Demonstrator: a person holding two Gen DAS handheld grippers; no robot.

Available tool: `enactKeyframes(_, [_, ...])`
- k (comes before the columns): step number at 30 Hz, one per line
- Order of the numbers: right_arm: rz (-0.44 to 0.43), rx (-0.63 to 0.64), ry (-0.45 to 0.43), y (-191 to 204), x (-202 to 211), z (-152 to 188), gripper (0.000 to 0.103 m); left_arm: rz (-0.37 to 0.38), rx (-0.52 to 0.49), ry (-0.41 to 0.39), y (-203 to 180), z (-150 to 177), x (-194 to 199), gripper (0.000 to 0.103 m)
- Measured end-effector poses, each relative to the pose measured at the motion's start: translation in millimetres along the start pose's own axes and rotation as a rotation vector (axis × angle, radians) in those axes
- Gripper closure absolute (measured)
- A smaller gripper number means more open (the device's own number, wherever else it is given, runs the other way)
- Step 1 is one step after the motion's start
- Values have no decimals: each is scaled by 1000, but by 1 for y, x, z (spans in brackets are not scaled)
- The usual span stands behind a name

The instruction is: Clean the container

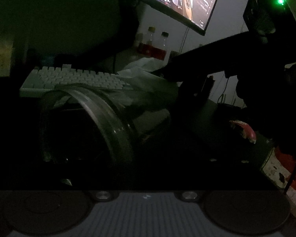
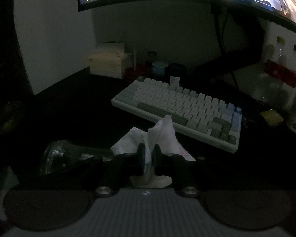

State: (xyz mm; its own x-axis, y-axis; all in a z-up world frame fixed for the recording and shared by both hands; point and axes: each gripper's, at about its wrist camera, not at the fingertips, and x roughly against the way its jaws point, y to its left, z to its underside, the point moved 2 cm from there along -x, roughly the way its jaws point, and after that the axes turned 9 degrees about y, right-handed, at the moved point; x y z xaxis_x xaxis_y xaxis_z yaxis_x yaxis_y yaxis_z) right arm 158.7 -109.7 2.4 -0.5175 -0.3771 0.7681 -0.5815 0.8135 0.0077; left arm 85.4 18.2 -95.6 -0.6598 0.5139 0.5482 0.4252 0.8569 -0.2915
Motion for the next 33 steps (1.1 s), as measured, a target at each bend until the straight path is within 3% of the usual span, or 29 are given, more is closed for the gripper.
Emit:
enactKeyframes(10, [9, 16, -8, 5, 2, 2, 90, 21, 19, -9, 3, 0, 1, 18])
enactKeyframes(20, [-111, 43, -2, 20, 12, 4, 90, 5, 6, -5, 0, 1, 1, 17])
enactKeyframes(28, [9, -14, 13, -8, 2, 1, 90, -1, 4, 0, -1, 1, 1, 12])
enactKeyframes(33, [-24, -1, -5, 0, 6, 2, 90, -10, -2, 2, -3, 1, 0, 10])
